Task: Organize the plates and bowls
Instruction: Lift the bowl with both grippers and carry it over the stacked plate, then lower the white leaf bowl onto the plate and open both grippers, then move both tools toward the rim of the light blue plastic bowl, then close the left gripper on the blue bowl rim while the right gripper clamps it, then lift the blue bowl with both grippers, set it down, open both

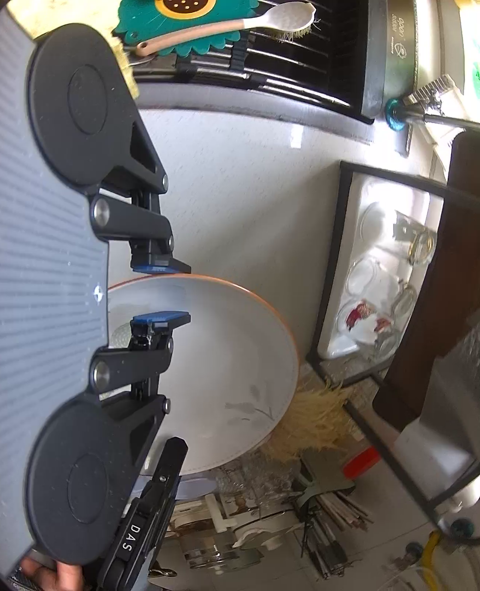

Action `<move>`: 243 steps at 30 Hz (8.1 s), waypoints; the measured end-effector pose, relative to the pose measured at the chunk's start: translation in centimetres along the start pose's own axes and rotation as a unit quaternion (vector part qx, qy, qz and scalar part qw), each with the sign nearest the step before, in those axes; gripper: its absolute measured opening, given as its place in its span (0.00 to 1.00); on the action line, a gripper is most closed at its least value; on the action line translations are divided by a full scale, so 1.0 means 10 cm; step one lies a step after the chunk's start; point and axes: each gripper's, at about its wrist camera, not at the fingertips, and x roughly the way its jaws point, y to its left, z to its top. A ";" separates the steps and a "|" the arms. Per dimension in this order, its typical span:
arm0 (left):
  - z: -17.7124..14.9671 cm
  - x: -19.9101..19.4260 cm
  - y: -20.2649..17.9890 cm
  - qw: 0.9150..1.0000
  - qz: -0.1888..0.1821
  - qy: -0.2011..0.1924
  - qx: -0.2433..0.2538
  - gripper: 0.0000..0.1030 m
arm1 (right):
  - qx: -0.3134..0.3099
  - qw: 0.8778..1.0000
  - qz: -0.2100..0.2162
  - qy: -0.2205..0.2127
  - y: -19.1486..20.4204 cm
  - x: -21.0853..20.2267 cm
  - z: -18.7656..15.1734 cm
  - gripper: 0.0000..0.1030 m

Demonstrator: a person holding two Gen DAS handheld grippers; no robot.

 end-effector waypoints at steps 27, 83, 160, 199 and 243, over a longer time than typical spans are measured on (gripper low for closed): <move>-0.74 0.40 -0.64 0.997 0.055 0.041 0.019 0.23 | -0.009 0.999 -0.048 -0.011 -0.54 -0.19 -0.75 0.19; -0.59 0.11 -0.61 0.995 0.048 0.037 0.079 0.57 | 0.070 0.988 -0.129 -0.048 -0.46 -0.47 -0.59 0.25; -1.77 1.50 -3.28 0.997 0.061 -0.006 0.037 0.56 | 0.088 0.995 -0.044 -0.014 -2.85 -1.47 -1.16 0.45; -1.64 1.37 -2.86 0.997 0.070 -0.022 -0.026 0.15 | 0.035 0.998 0.011 0.045 -2.50 -0.89 -0.76 0.15; -1.61 0.73 -2.99 0.986 0.139 -0.091 -0.024 0.40 | -0.012 1.000 0.016 0.002 -2.27 -1.19 -0.66 0.48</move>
